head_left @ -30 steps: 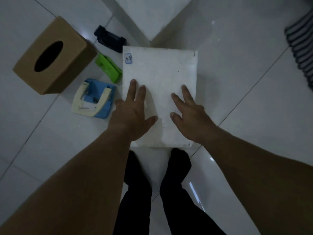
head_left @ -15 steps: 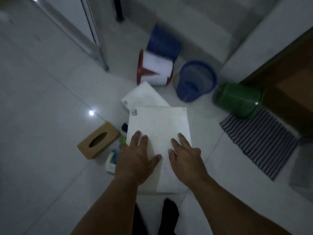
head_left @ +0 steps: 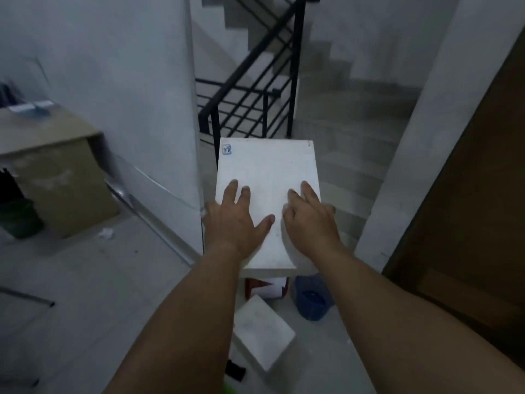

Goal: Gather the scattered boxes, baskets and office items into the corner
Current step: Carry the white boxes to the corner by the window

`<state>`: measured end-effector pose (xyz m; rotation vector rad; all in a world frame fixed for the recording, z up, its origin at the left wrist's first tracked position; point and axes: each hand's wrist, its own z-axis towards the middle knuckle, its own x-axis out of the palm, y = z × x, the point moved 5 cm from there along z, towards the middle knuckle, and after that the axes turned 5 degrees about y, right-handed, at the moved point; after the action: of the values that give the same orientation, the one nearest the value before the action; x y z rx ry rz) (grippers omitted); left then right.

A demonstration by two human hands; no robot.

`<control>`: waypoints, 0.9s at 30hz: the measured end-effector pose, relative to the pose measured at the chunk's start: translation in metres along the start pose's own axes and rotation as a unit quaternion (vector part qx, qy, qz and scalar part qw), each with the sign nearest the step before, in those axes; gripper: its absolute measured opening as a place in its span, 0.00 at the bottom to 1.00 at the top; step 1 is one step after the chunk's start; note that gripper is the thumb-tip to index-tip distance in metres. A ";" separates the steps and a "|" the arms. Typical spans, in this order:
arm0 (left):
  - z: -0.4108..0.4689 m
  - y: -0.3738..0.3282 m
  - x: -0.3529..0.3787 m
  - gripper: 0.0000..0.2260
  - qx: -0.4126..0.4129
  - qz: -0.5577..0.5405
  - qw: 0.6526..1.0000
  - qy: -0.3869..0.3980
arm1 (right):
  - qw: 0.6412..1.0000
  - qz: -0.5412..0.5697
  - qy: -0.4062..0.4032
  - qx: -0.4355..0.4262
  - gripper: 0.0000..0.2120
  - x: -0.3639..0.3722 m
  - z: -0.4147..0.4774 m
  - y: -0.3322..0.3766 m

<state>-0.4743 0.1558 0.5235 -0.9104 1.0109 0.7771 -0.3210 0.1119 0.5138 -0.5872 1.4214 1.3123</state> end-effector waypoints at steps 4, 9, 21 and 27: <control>0.003 -0.005 -0.049 0.37 -0.017 0.003 0.997 -0.076 | 0.997 0.007 -0.074 -0.011 0.23 -0.042 0.004 0.031; -0.005 -0.006 -0.077 0.36 -0.030 0.024 0.992 -0.124 | 0.993 0.007 -0.116 -0.017 0.22 -0.061 0.003 0.050; -0.008 -0.012 -0.089 0.35 -0.107 0.065 0.977 -0.173 | 0.990 0.032 -0.115 -0.079 0.22 -0.072 0.016 0.061; -0.018 -0.023 -0.087 0.35 -0.208 0.073 0.952 -0.212 | 0.982 0.044 -0.078 -0.167 0.22 -0.075 0.027 0.061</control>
<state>-0.4904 0.1191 0.6065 -0.9736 0.5429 1.2829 -0.3405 0.1317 0.6102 -0.6312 1.1172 1.6486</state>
